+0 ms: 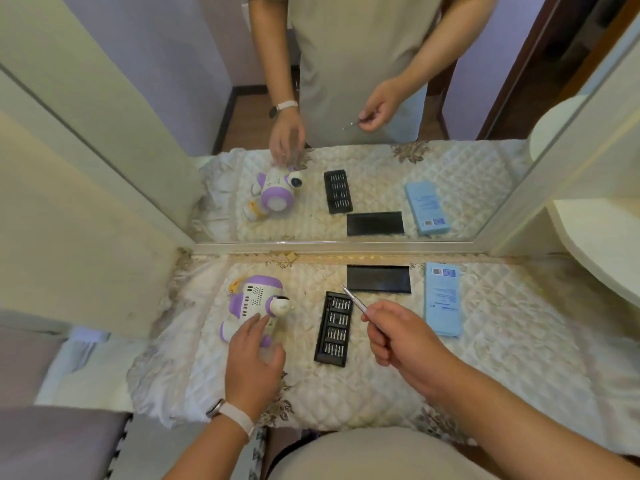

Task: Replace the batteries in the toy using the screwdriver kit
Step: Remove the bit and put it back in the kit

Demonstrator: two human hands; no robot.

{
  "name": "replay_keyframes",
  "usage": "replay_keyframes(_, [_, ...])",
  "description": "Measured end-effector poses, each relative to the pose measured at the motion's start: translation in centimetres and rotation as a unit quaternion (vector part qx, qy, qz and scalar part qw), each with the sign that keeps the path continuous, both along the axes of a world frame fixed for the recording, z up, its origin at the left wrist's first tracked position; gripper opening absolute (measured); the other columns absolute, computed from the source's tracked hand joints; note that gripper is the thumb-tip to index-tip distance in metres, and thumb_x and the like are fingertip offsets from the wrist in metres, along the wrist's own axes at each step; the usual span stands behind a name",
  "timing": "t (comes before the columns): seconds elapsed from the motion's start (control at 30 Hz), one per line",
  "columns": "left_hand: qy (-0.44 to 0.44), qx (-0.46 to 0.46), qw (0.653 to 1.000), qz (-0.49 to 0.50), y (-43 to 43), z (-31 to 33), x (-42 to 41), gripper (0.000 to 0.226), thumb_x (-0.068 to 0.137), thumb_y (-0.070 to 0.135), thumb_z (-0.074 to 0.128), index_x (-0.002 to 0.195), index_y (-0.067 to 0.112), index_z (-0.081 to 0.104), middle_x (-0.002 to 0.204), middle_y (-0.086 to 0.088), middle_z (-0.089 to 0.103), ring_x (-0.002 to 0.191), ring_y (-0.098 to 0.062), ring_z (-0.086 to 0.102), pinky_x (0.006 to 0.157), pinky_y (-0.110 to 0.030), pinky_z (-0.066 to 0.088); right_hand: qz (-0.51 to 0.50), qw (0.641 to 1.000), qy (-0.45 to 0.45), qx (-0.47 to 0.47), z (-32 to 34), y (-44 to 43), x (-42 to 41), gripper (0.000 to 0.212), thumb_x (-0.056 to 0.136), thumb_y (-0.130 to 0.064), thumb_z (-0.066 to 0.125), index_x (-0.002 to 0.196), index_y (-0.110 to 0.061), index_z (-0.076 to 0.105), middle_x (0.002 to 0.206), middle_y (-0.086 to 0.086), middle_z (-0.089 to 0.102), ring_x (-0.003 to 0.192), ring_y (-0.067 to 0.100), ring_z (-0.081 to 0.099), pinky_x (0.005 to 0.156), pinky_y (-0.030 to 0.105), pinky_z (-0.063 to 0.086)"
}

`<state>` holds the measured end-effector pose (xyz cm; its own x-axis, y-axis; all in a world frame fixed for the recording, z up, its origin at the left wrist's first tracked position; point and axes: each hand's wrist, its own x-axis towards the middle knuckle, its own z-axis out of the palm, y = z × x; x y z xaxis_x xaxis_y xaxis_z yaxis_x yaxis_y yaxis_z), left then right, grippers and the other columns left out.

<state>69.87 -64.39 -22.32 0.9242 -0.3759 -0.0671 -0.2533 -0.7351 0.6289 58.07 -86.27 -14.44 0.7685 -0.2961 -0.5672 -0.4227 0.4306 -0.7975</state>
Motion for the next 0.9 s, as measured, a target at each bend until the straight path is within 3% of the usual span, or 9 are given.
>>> replay_keyframes(0.07, [-0.008, -0.038, 0.999, 0.007, -1.3, 1.6, -1.0, 0.042, 0.082, 0.034, 0.055, 0.117, 0.013, 0.065, 0.11, 0.006, 0.061, 0.101, -0.003, 0.05, 0.1, -0.039, 0.044, 0.012, 1.0, -0.01, 0.008, 0.1, -0.2, 0.3, 0.016, 0.099, -0.014, 0.044, 0.089, -0.007, 0.054, 0.057, 0.002, 0.041, 0.05, 0.016, 0.033, 0.05, 0.03, 0.028])
replay_keyframes(0.13, [0.012, -0.083, 0.996, 0.029, -3.0, 3.4, -2.0, 0.019, 0.087, 0.017, 0.066, 0.105, 0.025, 0.067, 0.096, 0.01, 0.065, 0.085, -0.001, 0.056, 0.088, -0.029, 0.049, 0.025, 0.999, -0.018, 0.014, 0.3, -0.3, 0.6, 0.016, 0.099, -0.013, 0.044, 0.089, -0.007, 0.054, 0.057, 0.002, 0.041, 0.05, 0.016, 0.033, 0.05, 0.03, 0.027])
replay_keyframes(0.2, [0.078, -0.141, 0.986, 0.043, -5.0, 5.2, -3.0, 0.027, 0.089, 0.008, 0.067, 0.096, 0.034, 0.066, 0.088, 0.007, 0.068, 0.078, -0.001, 0.06, 0.074, -0.015, 0.048, 0.043, 0.999, -0.029, 0.014, 0.6, -0.4, 0.9, 0.017, 0.1, -0.015, 0.044, 0.089, -0.007, 0.055, 0.056, 0.002, 0.041, 0.049, 0.016, 0.033, 0.049, 0.029, 0.028])
replay_keyframes(0.33, [0.215, -0.264, 0.939, 0.056, -8.2, 8.1, -4.3, 0.016, 0.092, 0.006, 0.062, 0.098, 0.018, 0.071, 0.083, -0.004, 0.07, 0.071, -0.009, 0.063, 0.065, -0.016, 0.05, 0.073, 0.995, -0.06, 0.013, 1.1, -0.6, 1.2, 0.018, 0.1, -0.019, 0.046, 0.088, -0.01, 0.056, 0.056, 0.001, 0.042, 0.049, 0.017, 0.034, 0.05, 0.031, 0.028])
replay_keyframes(0.6, [0.254, -0.331, 0.908, 0.04, -11.1, 10.2, -5.4, 0.015, 0.094, 0.011, 0.06, 0.091, 0.013, 0.074, 0.073, 0.0, 0.066, 0.067, -0.01, 0.058, 0.064, -0.023, 0.048, 0.113, 0.989, -0.071, -0.056, 2.3, -1.9, 0.7, 0.022, 0.1, -0.021, 0.047, 0.082, -0.01, 0.055, 0.059, 0.004, 0.05, 0.052, 0.02, 0.044, 0.052, 0.032, 0.037])
replay_keyframes(0.7, [0.262, -0.342, 0.901, 0.058, -11.7, 10.2, -5.4, 0.015, 0.092, 0.009, 0.062, 0.081, 0.014, 0.072, 0.07, -0.003, 0.063, 0.065, -0.013, 0.054, 0.059, -0.022, 0.046, 0.137, 0.977, -0.055, -0.152, 2.3, -2.7, 0.5, 0.023, 0.098, -0.024, 0.05, 0.081, -0.011, 0.06, 0.064, 0.005, 0.058, 0.059, 0.017, 0.054, 0.057, 0.034, 0.045])
replay_keyframes(0.8, [0.27, -0.341, 0.898, 0.062, -12.5, 10.2, -5.1, 0.01, 0.092, 0.002, 0.059, 0.084, 0.004, 0.065, 0.079, -0.011, 0.071, 0.07, -0.022, 0.063, 0.062, -0.031, 0.05, 0.134, 0.958, -0.054, -0.249, 2.4, -4.0, 0.3, 0.018, 0.094, -0.028, 0.056, 0.079, -0.022, 0.065, 0.075, 0.005, 0.067, 0.064, 0.011, 0.056, 0.062, 0.034, 0.048])
replay_keyframes(0.9, [0.245, -0.319, 0.916, 0.011, -13.2, 10.3, -4.9, 0.009, 0.09, -0.006, 0.059, 0.086, 0.002, 0.062, 0.079, -0.021, 0.072, 0.068, -0.021, 0.068, 0.066, -0.03, 0.054, 0.098, 0.967, -0.074, -0.221, 2.8, -5.3, 0.6, 0.011, 0.093, -0.023, 0.059, 0.086, -0.026, 0.067, 0.07, -0.008, 0.067, 0.063, 0.008, 0.058, 0.06, 0.029, 0.049])
